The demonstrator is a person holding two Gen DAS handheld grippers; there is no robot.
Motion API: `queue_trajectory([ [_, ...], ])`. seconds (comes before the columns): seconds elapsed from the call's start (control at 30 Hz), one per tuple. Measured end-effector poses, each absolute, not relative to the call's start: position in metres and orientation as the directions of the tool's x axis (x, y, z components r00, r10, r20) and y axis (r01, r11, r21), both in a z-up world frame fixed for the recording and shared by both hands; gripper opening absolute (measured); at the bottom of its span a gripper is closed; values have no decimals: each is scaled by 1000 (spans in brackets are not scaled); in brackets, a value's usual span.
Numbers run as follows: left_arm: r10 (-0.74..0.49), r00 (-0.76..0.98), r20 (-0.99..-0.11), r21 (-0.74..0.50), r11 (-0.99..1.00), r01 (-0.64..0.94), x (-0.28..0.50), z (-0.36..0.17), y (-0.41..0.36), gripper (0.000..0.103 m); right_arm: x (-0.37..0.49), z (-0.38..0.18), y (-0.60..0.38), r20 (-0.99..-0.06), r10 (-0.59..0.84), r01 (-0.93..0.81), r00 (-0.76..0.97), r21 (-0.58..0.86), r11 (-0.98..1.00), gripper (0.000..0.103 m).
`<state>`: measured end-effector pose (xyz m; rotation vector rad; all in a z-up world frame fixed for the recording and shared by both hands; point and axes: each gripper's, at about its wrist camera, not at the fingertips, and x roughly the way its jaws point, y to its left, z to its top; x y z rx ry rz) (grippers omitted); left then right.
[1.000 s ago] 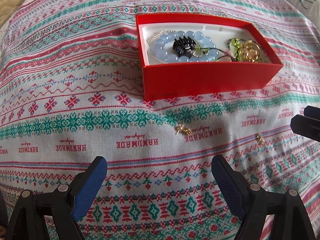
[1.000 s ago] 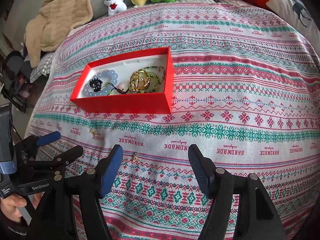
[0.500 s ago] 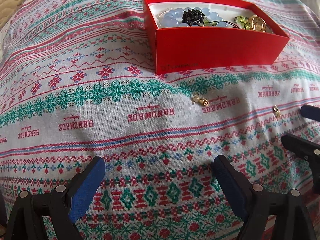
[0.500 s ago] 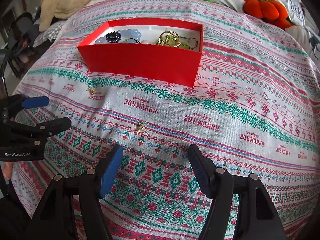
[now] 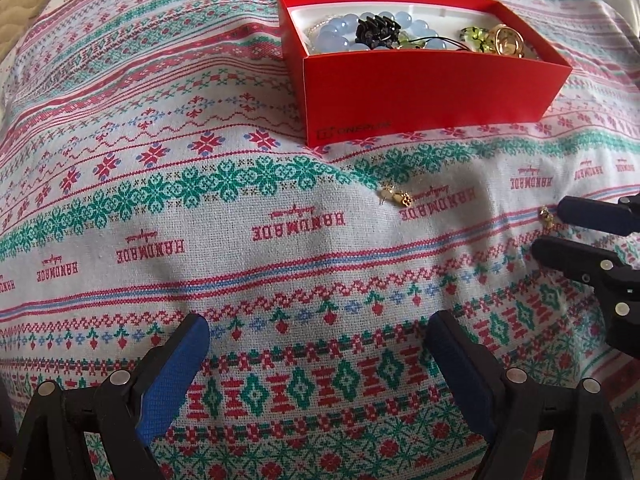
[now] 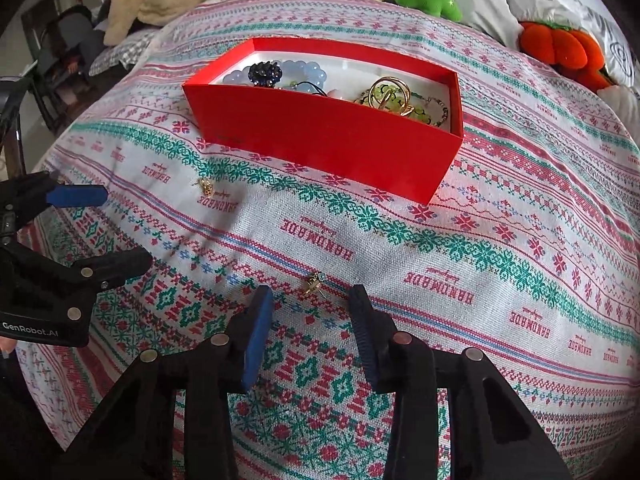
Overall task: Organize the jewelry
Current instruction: 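Move both tools back to the remaining gold earrings on the cover, then grasp a gold earring with the right tool while the left tool grasps another gold earring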
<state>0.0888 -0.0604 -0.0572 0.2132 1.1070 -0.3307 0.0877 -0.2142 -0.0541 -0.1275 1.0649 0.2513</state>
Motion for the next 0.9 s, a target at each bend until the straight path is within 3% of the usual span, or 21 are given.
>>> queue_trajectory([
  [0.17, -158, 405, -901, -2, 933, 361, 89, -56, -60, 92, 91, -53, -216, -879, 150, -255, 453, 33, 966, 26],
  [0.23, -158, 405, -901, -3, 934, 357, 88, -56, -62, 92, 90, -53, -217, -879, 151, -249, 452, 39, 968, 11],
  [0.57, -213, 419, -883, -56, 933, 356, 90, -46, -70, 91, 84, -46, -226, -877, 138, -211, 461, 43, 977, 10],
  [0.9, -276, 439, -855, -98, 917, 386, 96, -35, -88, 74, 77, -38, -244, -873, 136, -171, 467, 62, 983, 10],
])
